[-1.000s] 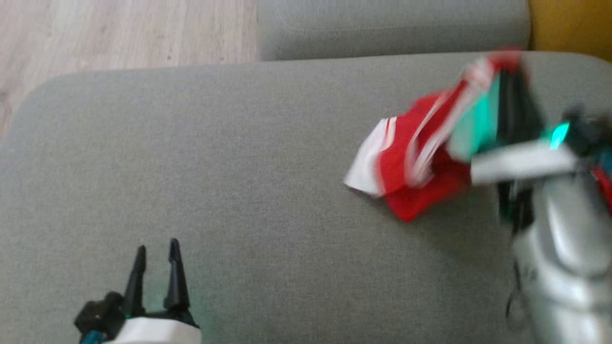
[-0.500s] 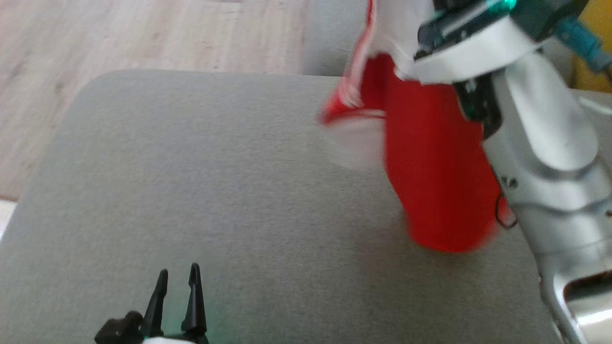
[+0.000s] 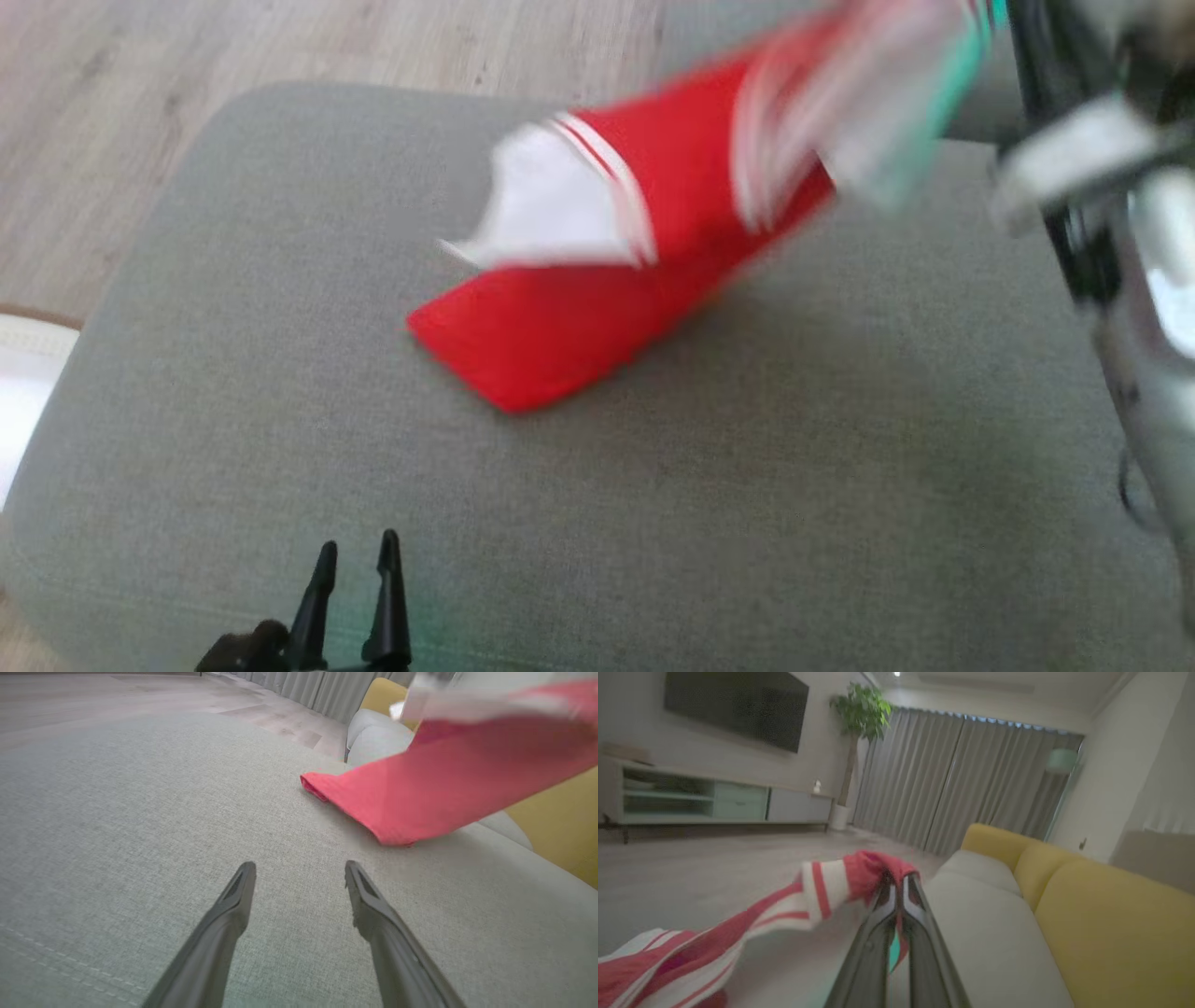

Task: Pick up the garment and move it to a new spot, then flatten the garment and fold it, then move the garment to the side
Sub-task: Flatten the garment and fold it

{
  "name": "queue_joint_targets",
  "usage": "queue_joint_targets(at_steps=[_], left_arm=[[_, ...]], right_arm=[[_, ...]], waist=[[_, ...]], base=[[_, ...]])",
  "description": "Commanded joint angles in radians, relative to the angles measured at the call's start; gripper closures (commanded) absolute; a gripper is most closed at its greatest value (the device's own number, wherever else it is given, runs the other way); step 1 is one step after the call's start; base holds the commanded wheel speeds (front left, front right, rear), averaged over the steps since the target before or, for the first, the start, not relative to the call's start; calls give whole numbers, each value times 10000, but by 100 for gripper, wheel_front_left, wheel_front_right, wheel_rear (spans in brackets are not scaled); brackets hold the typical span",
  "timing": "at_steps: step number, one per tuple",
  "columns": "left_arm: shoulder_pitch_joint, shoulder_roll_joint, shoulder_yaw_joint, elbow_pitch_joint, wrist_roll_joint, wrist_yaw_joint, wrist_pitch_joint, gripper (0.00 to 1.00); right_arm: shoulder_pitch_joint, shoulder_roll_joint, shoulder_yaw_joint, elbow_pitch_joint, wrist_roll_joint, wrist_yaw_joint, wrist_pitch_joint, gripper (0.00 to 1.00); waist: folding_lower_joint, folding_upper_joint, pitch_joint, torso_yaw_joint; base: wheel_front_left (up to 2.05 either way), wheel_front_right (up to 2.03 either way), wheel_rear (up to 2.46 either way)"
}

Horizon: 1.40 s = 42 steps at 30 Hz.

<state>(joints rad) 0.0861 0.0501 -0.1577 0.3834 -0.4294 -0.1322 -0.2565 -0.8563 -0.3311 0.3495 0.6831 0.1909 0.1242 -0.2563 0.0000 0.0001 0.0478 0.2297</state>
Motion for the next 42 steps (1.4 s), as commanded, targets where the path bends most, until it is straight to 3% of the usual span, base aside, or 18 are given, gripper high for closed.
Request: queue_joint_targets(at_steps=[1,2,7,13,19,24,31,42], left_arm=[[-458,1,231,-285,103,15,-53,0],[-529,1,161,-278,131,15,-53,0],[-825,1,25,-285,161,15,-53,0],[-927,1,88,-255,179,15,-53,0],[-1075,1,-116,-257,172,15,-53,0],[-1319,1,-451,-368,36,15,-53,0],[-1598,1,-858,-609,-255,15,-53,0],[-1705,1,-1135,-839,-459,15,-53,0]], right_arm=[[51,-120,-85,165,-73,65,-55,59],[233,-235,-301,901,-88,65,3,0],[821,-258,-1329,2953,-268,65,-36,0],[1932,781,-1633,2123,-419,65,-51,0],[2856,1955,-272,1271,-136,65,-53,0],[2471,2454,1285,1686,525,65,-54,0],[1381,2657,2723,3085,833,65,-23,0],[445,2753,3293,4648,1000,65,-26,0]], waist=[[0,-1,192,4],[0,-1,281,5],[0,-1,558,-28],[0,-1,620,-224],[0,-1,697,-63],[0,-1,999,652],[0,-1,1556,1710],[0,-1,2097,2402]], base=[[0,0,0],[0,0,0],[0,0,0],[0,0,0],[0,0,0],[0,0,0],[0,0,0],[0,0,0]])
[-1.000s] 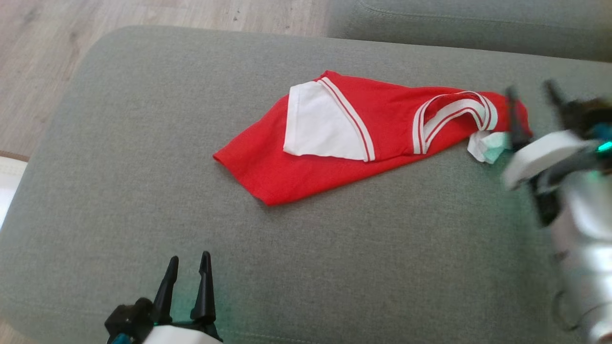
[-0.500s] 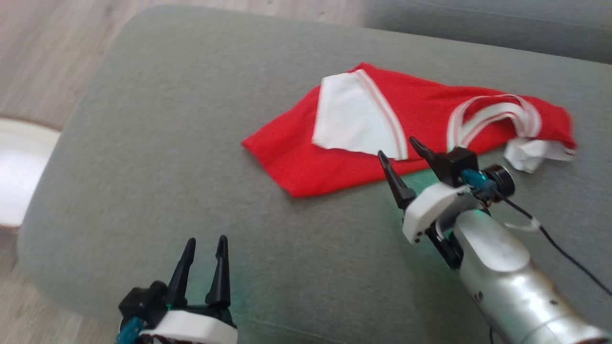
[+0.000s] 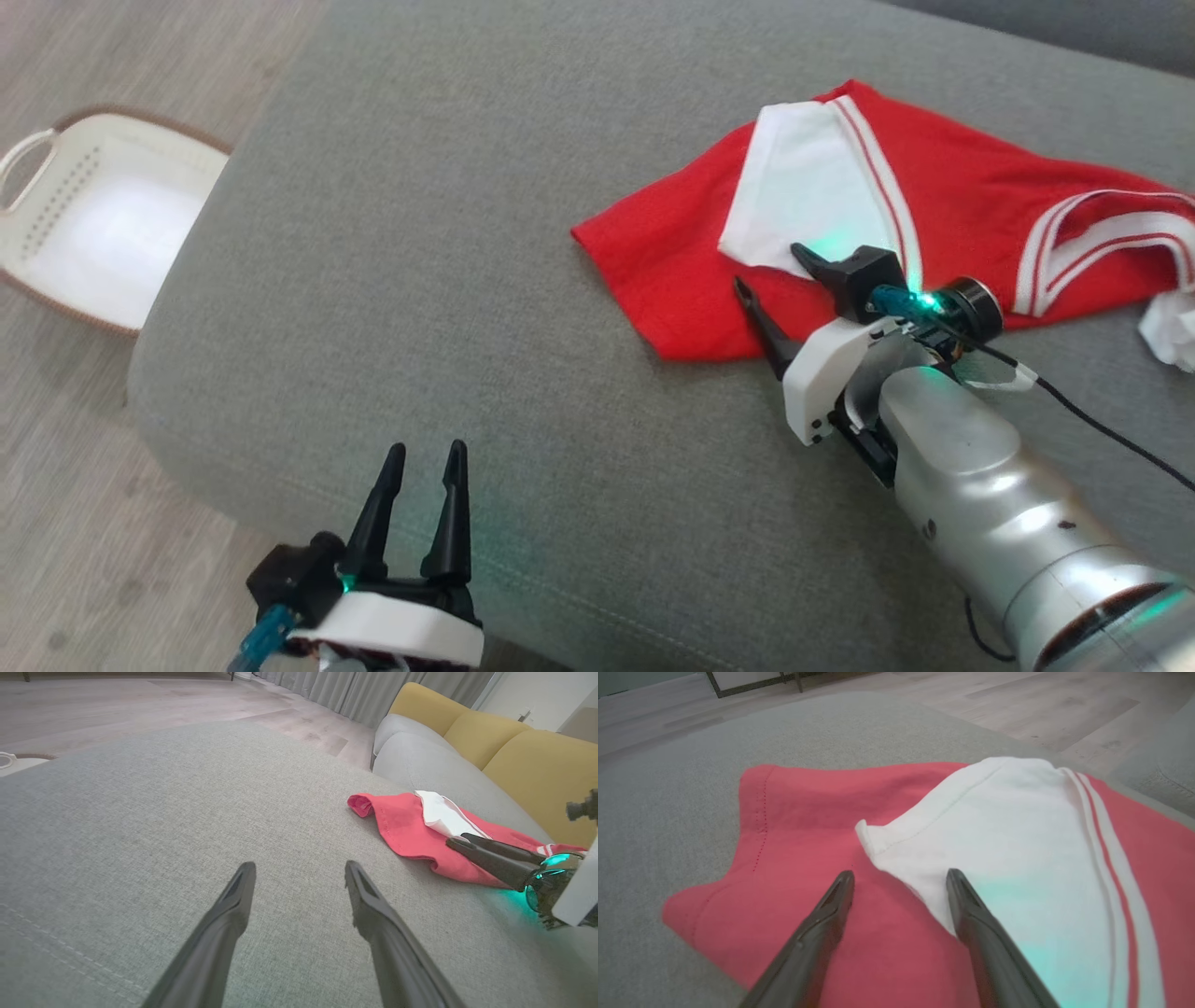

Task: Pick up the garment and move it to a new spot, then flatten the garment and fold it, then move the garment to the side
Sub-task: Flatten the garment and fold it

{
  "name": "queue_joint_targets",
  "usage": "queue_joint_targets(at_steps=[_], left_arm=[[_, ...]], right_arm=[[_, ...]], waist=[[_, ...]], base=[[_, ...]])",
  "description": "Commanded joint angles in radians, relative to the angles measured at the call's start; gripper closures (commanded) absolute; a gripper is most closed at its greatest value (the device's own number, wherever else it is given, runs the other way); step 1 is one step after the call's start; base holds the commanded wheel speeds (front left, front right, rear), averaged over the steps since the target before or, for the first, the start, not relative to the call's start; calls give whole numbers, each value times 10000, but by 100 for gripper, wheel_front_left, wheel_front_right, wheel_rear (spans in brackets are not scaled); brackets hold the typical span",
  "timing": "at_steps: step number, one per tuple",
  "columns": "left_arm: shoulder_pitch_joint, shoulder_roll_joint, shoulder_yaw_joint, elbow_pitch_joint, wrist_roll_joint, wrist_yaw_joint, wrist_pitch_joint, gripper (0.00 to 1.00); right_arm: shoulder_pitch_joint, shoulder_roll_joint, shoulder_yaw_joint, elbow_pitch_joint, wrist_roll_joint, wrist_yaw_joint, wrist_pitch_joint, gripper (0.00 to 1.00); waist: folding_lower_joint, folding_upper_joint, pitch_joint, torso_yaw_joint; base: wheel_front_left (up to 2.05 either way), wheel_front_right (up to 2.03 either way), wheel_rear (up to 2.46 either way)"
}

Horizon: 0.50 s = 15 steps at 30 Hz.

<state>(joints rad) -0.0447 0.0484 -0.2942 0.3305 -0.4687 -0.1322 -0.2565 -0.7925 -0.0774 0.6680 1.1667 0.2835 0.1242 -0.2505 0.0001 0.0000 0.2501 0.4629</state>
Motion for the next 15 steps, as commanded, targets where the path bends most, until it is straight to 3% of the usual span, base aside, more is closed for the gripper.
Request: queue_joint_targets(at_steps=[1,6,13,14,15], left_arm=[[-404,18,206,-317,-80,15,-53,0],[-526,18,66,-307,-122,15,-53,0],[-598,18,41,-357,-179,49,-53,0],[-590,18,49,-349,-188,49,-53,0],[-583,18,60,-345,-200,52,-53,0]], right_arm=[[-224,221,75,-97,121,65,-89,0],[-469,220,-168,153,91,65,-106,0],[-411,84,-813,-400,-219,65,-110,0],[-384,81,-877,-437,-279,65,-110,15],[-354,76,-936,-477,-336,65,-110,51]], waist=[[-1,0,115,103],[-1,0,289,273],[-1,0,457,422],[-1,0,470,423],[-1,0,476,418]], base=[[0,0,0],[0,0,0],[0,0,0],[0,0,0],[0,0,0]])
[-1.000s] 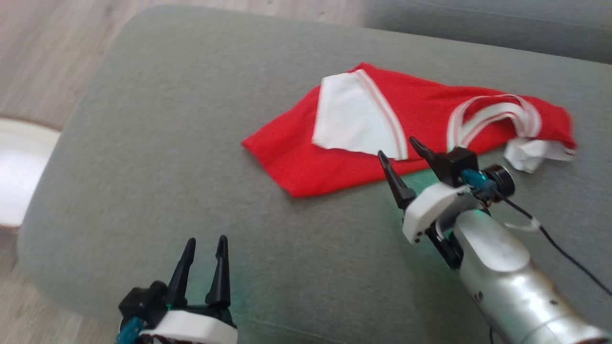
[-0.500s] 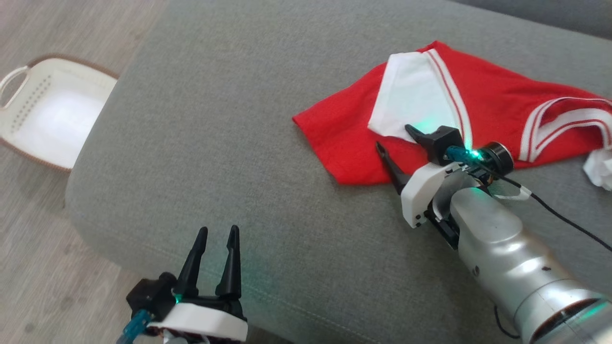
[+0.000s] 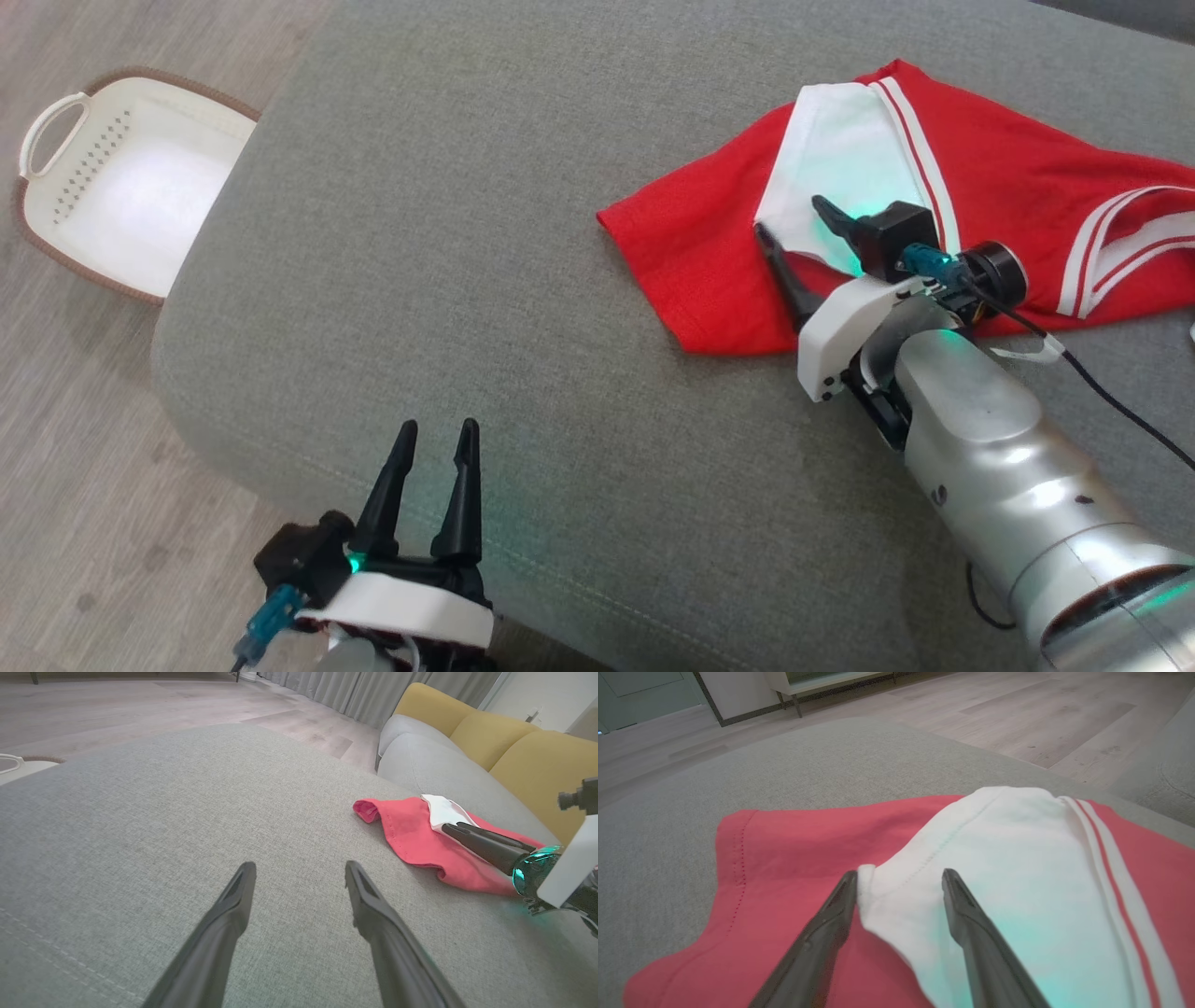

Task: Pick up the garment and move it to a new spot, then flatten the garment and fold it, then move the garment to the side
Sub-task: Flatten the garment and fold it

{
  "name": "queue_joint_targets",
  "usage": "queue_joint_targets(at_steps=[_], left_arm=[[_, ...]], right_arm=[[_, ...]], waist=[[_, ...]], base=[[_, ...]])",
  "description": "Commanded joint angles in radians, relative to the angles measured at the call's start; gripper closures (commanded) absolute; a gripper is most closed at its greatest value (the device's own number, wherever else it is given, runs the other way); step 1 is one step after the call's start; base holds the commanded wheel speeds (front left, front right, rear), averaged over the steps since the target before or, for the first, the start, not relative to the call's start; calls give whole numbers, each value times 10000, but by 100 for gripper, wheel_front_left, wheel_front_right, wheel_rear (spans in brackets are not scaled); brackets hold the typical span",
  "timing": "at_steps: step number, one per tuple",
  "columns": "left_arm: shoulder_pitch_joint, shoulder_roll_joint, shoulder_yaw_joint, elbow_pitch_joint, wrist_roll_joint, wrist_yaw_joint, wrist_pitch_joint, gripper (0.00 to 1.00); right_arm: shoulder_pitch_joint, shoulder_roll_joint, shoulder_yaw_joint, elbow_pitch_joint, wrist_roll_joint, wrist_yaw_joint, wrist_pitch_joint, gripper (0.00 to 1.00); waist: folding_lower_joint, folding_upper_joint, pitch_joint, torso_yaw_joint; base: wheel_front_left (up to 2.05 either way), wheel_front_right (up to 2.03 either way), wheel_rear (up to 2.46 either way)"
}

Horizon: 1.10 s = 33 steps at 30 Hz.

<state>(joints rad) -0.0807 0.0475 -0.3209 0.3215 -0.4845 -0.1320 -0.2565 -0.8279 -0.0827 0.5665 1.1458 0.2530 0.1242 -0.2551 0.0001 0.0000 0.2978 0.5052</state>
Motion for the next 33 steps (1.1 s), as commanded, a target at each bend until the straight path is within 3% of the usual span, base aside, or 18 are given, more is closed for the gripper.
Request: queue_joint_targets(at_steps=[1,2,11,21,27,33], left_arm=[[-217,28,338,-254,-53,57,-53,0],[-208,28,350,-255,-67,65,-53,0],[-263,28,493,-231,-34,90,-53,0],[-46,28,991,-132,299,55,-53,0],[67,28,1166,-58,478,33,-53,0],[191,28,1086,25,465,22,-53,0]], right_arm=[[26,124,1,-334,-79,65,-65,74],[63,115,-69,-371,-132,65,-65,100],[418,140,-563,-1242,-397,65,-65,100],[1897,-352,-1536,-4895,-11,65,-66,100],[2383,-1273,-1197,-7121,415,65,-66,100],[2649,-2543,-877,-8429,740,65,-66,100]], waist=[[-1,0,7,-17],[-1,0,9,-35],[-1,0,-168,-547],[-1,0,-1189,-2163],[-1,0,-1733,-3519],[-1,0,-2003,-4393]], base=[[0,0,0],[0,0,0],[0,0,0],[0,0,0],[0,0,0],[0,0,0]])
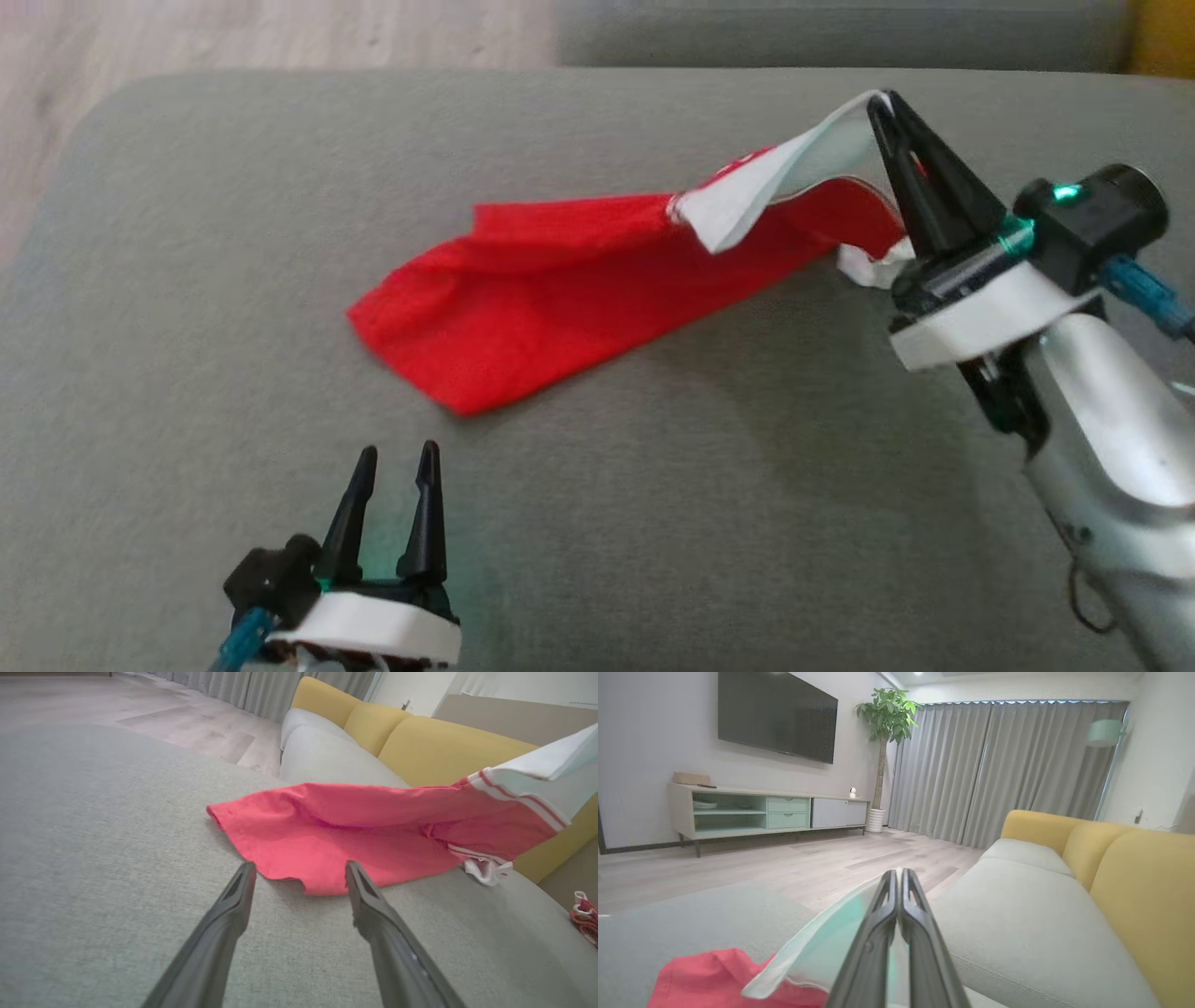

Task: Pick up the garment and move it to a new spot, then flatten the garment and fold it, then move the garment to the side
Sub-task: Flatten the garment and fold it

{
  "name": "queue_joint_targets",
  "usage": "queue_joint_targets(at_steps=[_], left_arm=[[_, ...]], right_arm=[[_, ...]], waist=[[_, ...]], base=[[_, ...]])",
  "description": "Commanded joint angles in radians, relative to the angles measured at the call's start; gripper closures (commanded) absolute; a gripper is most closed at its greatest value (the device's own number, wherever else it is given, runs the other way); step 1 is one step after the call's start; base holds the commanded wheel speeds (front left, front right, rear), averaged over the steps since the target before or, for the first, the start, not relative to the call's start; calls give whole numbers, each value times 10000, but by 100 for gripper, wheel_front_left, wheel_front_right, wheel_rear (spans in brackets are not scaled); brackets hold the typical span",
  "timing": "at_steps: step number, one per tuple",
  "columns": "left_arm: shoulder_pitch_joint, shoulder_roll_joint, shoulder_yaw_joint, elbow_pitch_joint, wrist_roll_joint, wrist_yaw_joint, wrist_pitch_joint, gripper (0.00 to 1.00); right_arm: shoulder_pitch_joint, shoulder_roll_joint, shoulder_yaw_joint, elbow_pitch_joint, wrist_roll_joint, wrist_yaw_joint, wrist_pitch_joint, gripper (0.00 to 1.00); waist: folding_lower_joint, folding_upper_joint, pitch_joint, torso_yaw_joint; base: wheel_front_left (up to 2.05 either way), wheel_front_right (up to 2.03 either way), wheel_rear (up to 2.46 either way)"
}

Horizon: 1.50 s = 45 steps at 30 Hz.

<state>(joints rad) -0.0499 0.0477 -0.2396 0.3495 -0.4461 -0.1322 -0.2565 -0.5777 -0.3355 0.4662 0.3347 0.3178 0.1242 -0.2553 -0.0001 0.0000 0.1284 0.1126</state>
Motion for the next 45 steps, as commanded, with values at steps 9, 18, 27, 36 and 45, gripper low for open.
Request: queue_joint_targets(at_steps=[9,18,27,36,45], left_arm=[[-186,26,356,-155,99,18,-53,0],[-467,26,909,-44,267,17,-53,0],[-3295,247,1774,2292,1241,51,-53,0],[-5259,1103,1710,5195,2169,351,-53,0],[-6270,1537,1419,7007,2325,186,299,0]], right_arm=[[2002,-749,501,842,1333,65,-64,0],[3049,375,-1274,1024,1105,65,-64,0],[2740,1251,-1225,841,350,65,-64,0],[2359,1331,-935,995,415,65,-64,0],[2352,1374,-891,1098,461,65,-65,0]], waist=[[1,0,-176,-820],[1,0,-125,-950],[1,0,615,-1066],[1,0,1145,-1301],[1,0,1367,-1278]], base=[[0,0,0],[0,0,0],[0,0,0],[0,0,0],[0,0,0]])
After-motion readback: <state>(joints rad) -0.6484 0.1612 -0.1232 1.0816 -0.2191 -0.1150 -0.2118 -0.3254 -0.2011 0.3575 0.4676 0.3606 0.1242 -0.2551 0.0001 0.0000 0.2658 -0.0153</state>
